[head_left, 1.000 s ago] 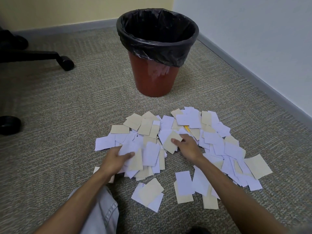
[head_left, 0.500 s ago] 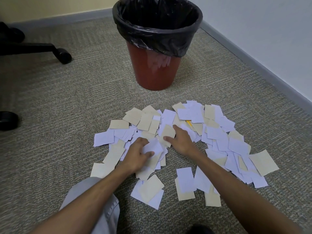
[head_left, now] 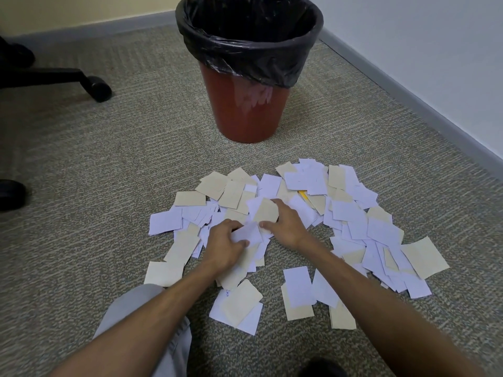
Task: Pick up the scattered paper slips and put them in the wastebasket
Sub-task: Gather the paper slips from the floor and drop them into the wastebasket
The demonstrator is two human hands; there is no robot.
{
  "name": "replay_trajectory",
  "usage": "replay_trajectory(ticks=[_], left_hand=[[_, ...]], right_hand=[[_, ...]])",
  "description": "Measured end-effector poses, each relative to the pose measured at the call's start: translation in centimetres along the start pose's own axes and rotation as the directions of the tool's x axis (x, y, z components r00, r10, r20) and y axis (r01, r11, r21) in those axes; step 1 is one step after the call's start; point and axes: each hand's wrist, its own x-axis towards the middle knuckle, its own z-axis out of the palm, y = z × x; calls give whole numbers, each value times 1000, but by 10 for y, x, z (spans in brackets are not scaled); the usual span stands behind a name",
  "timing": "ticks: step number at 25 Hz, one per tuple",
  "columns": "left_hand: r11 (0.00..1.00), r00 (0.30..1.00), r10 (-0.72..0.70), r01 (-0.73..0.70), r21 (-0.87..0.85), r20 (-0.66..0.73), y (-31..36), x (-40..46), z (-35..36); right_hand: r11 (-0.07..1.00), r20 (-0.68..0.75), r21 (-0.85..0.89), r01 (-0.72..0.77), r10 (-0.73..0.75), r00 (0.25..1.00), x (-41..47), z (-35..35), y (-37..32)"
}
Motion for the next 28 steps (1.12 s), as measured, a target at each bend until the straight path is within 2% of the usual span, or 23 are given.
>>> replay_trajectory(ticks=[4, 6, 9, 14, 16, 19, 21, 23, 25, 26, 28], left_hand=[[991, 997, -44, 35, -128, -68, 3, 2, -17], [959, 992, -108, 85, -271, -71, 2, 3, -29], [879, 980, -197, 167, -447, -20, 4, -1, -42], [807, 969, -246, 219, -548, 25, 7, -7, -57], [783, 962, -255, 266, -562, 100, 4, -10, -64], [840, 928, -202, 328, -433, 312, -5, -17, -73], [905, 879, -182, 325, -276, 440, -14, -21, -74], [985, 874, -162, 168, 29, 459, -23, -22, -70], [934, 897, -138, -24, 358, 420, -26, -23, -64], [902, 898, -120, -80, 424, 424, -25, -25, -61], [896, 890, -78, -136, 423, 450, -24, -26, -58]], right_hand=[[977, -127, 212, 4, 23, 992, -15, -18, 2], [959, -118, 284, -14, 49, 992, -28, -29, 3], [949, 19, 304, -80, 78, 997, -56, -32, 3], [946, 255, 302, -118, 39, 966, -91, -1, 19], [960, 353, 258, -106, 8, 936, -100, 13, 20], [991, 405, 134, -6, -50, 913, -113, 31, 14], [996, 373, -2, 90, -83, 924, -118, 41, 11], [949, 311, -247, 198, -115, 943, -124, 50, 8], [868, 281, -430, 247, -131, 951, -131, 55, 4], [838, 273, -477, 263, -144, 951, -135, 57, 1], [795, 253, -539, 279, -163, 954, -140, 62, -1]])
